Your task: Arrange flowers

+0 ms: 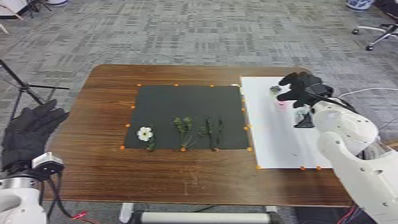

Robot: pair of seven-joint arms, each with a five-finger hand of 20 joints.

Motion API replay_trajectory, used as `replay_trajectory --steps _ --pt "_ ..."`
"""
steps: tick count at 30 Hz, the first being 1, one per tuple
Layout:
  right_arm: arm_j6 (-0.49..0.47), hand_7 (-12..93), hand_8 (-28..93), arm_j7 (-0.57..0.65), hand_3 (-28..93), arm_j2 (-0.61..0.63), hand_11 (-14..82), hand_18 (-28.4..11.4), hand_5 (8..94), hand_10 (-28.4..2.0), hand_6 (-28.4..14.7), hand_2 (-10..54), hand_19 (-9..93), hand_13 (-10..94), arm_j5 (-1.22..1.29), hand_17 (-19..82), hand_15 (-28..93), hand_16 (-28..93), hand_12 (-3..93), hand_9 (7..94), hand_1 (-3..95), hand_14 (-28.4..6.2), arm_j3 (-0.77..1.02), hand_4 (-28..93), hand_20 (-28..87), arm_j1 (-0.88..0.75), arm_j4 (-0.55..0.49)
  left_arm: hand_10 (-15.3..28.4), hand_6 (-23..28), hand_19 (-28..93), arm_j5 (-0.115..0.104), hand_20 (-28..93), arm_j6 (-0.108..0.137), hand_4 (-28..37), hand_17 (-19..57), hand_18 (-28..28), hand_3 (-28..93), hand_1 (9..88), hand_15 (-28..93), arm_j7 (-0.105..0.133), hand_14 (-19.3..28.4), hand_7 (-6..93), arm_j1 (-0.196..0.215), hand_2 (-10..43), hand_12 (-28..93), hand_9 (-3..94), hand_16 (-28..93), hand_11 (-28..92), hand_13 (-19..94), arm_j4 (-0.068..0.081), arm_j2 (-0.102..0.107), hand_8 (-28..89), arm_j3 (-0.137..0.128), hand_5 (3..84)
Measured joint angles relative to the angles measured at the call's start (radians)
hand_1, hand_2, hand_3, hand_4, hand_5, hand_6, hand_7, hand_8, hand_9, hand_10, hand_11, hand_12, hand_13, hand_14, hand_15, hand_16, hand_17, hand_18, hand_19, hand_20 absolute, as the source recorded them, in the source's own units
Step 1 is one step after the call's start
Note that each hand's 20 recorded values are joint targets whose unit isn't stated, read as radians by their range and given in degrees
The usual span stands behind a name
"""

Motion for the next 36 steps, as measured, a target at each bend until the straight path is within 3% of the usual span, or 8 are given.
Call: replay_trajectory --steps 25,31,36 --pt "-0.061 10 -7 0.026 66 -0.012 8.8 -20.7 55.0 -14.5 -0.3 -9.5 89 83 -0.040 46 56 28 16.4 60.7 36.4 -6.0 0.121 -13 51 -0.140 0.034 15.5 3.5 13 0.004 17 -0.004 -28.3 5.9 12.3 69 17.8 23 -0.003 18.9 15.8 -0.002 25.7 16 49.6 2 25 39 0.000 -0.003 -6 -0.002 50.1" --pt "-0.059 15 -8 0.032 67 -0.013 13.1 -19.9 62.2 -12.5 1.3 -9.5 90 84 -0.040 47 57 29 17.2 67.5 42.5 -5.2 0.127 -15 51 -0.168 0.021 15.5 3.5 13 0.004 17 -0.004 -28.3 5.9 12.4 69 17.8 23 -0.003 18.9 15.7 -0.002 25.7 16 49.6 2 25 39 0.000 -0.003 -6 -0.002 50.1" --pt "-0.012 16 6 0.042 59 -0.012 13.4 -19.7 73.2 -11.4 0.7 -9.5 91 87 -0.043 50 56 29 20.1 77.3 53.7 -4.2 0.116 -16 50 -0.185 0.018 15.5 3.5 13 0.003 17 -0.003 -28.3 6.0 12.3 69 17.7 24 -0.002 19.0 15.7 -0.002 25.7 16 49.6 2 25 39 0.000 -0.003 -6 -0.002 50.0"
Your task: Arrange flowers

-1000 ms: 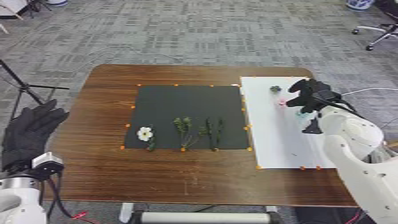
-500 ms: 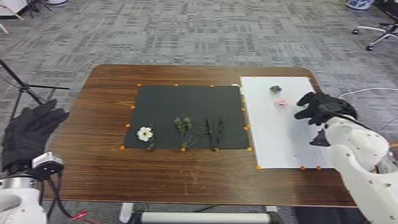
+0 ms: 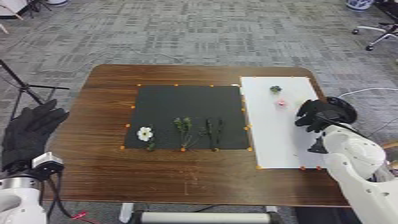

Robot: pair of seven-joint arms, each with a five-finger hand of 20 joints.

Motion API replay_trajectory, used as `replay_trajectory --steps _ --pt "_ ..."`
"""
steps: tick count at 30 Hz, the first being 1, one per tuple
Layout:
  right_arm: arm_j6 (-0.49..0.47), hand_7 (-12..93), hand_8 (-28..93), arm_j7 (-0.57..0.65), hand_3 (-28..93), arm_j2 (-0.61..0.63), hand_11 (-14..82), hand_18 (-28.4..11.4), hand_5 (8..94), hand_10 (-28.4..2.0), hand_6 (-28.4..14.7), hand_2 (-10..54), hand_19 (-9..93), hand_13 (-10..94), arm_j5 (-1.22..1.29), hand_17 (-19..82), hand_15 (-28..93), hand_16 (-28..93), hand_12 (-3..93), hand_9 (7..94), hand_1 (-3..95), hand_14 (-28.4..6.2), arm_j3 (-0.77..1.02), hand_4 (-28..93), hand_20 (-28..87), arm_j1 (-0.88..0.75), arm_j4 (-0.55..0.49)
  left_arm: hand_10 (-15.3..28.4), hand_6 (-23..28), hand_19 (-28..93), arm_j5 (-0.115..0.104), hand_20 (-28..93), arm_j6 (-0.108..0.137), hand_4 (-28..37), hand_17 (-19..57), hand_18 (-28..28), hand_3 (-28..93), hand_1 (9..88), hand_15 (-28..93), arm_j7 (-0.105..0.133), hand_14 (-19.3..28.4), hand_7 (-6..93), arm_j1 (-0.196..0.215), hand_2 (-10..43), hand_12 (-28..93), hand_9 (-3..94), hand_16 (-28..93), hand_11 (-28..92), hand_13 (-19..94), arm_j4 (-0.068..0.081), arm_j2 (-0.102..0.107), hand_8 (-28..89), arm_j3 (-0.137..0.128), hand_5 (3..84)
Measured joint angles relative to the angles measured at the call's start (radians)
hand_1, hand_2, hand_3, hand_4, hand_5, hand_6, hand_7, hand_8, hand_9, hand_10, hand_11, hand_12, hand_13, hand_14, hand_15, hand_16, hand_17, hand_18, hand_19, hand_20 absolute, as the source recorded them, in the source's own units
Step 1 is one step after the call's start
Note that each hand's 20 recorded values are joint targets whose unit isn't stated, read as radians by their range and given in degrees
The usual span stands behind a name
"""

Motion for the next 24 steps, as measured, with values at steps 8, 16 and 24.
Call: replay_trajectory --steps 8,16,24 --pt "0.195 17 7 0.005 59 0.024 11.5 -19.3 78.6 -10.6 1.6 -9.1 93 88 0.015 52 56 30 23.3 83.3 54.9 -3.8 -0.077 -16 50 0.018 0.023 15.5 3.5 13 -0.006 17 0.003 -28.3 5.9 12.4 69 17.7 24 0.004 18.9 15.8 0.004 25.7 16 49.7 2 25 39 0.000 0.008 -6 0.006 50.1" --pt "0.214 16 6 0.007 59 0.049 10.8 -19.1 80.2 -10.3 1.7 -9.1 93 89 0.118 52 57 31 23.3 83.6 55.0 -3.4 -0.282 -16 49 0.227 0.049 15.4 3.4 13 -0.019 17 0.097 -28.3 6.0 12.4 69 18.0 24 0.018 18.8 16.1 0.027 27.6 16 49.9 2 25 40 -0.009 0.067 -7 0.077 50.3" --pt "0.171 16 5 -0.114 60 -0.036 9.6 -18.6 80.9 -10.1 1.7 -9.4 93 88 0.109 52 57 31 23.2 83.7 55.2 -3.1 -0.592 -16 49 0.567 0.126 15.3 3.2 13 -0.027 17 0.303 -28.3 6.2 12.4 68 18.0 24 0.018 18.6 16.4 0.021 30.5 16 50.7 1 26 40 -0.016 0.112 -7 0.179 50.8"
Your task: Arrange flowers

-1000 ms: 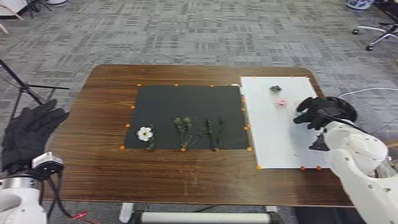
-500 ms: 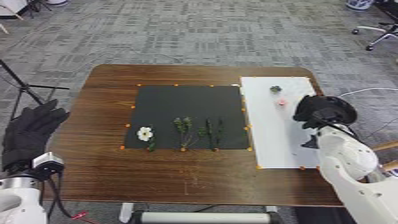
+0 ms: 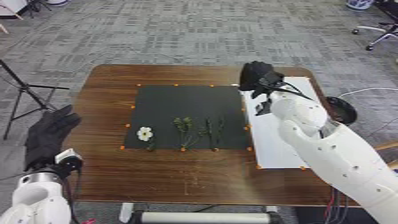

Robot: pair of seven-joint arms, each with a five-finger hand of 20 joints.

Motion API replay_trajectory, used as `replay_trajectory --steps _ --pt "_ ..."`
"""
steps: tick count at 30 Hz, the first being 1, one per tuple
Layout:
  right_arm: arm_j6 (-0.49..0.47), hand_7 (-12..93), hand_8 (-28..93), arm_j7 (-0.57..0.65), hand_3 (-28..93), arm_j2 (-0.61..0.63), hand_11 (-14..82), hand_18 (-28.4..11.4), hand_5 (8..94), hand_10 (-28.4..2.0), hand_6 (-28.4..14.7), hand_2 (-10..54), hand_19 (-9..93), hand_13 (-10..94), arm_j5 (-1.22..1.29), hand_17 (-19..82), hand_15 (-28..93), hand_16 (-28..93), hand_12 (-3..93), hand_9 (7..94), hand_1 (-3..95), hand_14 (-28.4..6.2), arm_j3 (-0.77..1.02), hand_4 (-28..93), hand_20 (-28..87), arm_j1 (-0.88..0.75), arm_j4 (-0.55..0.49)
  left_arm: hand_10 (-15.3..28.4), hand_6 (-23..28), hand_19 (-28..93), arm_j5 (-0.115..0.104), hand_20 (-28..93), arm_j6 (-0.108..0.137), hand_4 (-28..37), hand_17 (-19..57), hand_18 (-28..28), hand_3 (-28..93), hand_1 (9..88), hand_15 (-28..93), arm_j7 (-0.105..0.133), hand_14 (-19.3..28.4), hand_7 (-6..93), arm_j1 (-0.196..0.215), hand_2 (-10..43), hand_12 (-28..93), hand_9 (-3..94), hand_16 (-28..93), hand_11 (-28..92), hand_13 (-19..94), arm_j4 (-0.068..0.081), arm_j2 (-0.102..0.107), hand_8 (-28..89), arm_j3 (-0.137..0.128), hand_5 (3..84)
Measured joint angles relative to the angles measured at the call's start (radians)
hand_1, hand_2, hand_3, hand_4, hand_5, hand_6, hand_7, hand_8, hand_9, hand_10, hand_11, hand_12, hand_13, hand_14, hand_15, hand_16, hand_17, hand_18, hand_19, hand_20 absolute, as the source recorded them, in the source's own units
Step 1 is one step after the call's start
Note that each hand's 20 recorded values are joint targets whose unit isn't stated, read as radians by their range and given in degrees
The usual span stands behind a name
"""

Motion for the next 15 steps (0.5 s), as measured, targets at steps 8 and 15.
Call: replay_trajectory --steps 8,15 --pt "-0.081 16 5 -0.086 60 -0.229 8.5 -18.3 80.9 -9.4 2.3 -9.5 93 88 -0.099 52 57 31 23.0 83.3 55.1 -2.6 -0.129 -16 50 0.125 0.019 15.3 3.1 13 0.001 17 -0.082 -28.3 6.2 12.4 69 17.8 24 -0.006 18.5 16.3 -0.004 30.6 16 50.9 1 25 40 0.007 -0.020 -7 -0.002 50.9" --pt "-0.145 16 4 -0.155 60 -0.393 8.4 -18.1 80.9 -9.3 2.5 -9.5 93 89 -0.161 52 58 31 22.9 83.4 55.1 -2.5 -0.155 -17 51 0.105 0.090 15.4 3.2 13 0.002 17 -0.066 -28.3 6.3 12.3 69 17.8 24 -0.008 18.6 16.1 -0.010 30.7 16 50.9 1 25 40 0.008 -0.011 -7 0.001 50.9"
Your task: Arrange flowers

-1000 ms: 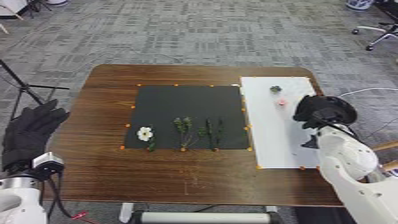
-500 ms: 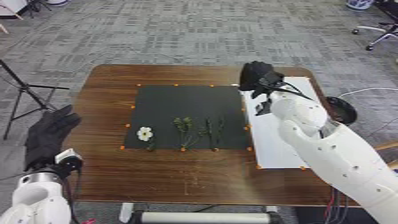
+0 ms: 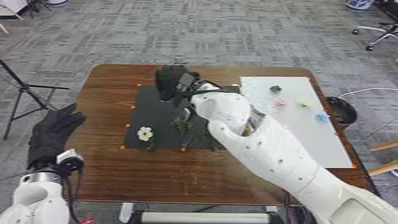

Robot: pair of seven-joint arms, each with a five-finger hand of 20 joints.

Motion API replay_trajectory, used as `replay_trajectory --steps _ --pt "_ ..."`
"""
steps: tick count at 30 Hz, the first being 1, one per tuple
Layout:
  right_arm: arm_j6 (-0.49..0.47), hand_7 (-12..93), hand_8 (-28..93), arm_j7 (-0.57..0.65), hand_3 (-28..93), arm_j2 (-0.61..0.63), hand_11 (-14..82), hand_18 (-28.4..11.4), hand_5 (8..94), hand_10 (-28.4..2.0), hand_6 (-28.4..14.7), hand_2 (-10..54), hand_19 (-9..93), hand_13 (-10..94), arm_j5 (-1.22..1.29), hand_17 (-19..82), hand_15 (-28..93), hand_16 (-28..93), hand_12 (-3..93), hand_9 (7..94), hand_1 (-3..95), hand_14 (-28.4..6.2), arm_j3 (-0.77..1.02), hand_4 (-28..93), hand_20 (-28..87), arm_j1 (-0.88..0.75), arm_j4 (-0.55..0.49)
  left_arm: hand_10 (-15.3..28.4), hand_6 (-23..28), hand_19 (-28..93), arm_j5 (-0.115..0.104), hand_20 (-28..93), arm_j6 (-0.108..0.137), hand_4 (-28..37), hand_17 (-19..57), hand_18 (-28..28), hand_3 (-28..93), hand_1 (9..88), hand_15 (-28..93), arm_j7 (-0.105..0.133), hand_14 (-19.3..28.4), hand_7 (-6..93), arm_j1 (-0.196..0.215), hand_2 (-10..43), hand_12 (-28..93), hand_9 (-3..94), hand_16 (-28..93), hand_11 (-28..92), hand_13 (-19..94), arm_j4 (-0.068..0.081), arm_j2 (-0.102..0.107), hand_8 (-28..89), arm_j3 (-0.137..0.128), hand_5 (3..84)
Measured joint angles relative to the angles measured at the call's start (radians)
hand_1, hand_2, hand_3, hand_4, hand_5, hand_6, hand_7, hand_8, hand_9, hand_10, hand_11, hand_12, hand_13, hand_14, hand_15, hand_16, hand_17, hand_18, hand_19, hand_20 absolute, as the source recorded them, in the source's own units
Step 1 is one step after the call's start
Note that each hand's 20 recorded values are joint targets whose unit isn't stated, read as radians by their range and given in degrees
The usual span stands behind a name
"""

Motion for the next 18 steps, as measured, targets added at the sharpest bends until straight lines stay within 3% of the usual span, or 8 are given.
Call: replay_trajectory --steps 9,18 --pt "-0.037 15 2 -0.092 59 -0.148 6.3 -17.6 80.5 -8.0 3.6 -8.2 93 90 -0.161 54 58 31 18.2 82.1 55.7 -2.0 0.067 -18 52 -0.106 0.101 15.4 3.2 13 0.004 17 0.002 -28.3 6.4 12.2 69 17.8 24 -0.001 18.7 16.1 -0.027 30.6 16 50.8 1 25 40 0.008 0.004 -7 0.027 50.9" --pt "-0.001 14 0 -0.059 51 -0.196 7.5 -17.2 75.5 -7.0 4.3 -1.7 93 91 -0.191 55 57 31 11.1 76.6 57.8 -1.8 0.069 -18 51 -0.157 0.160 15.4 3.2 13 0.012 17 -0.007 -28.3 6.3 12.2 69 17.7 24 -0.002 18.6 16.1 -0.045 30.5 16 50.8 1 25 40 0.009 0.009 -7 0.040 51.0"
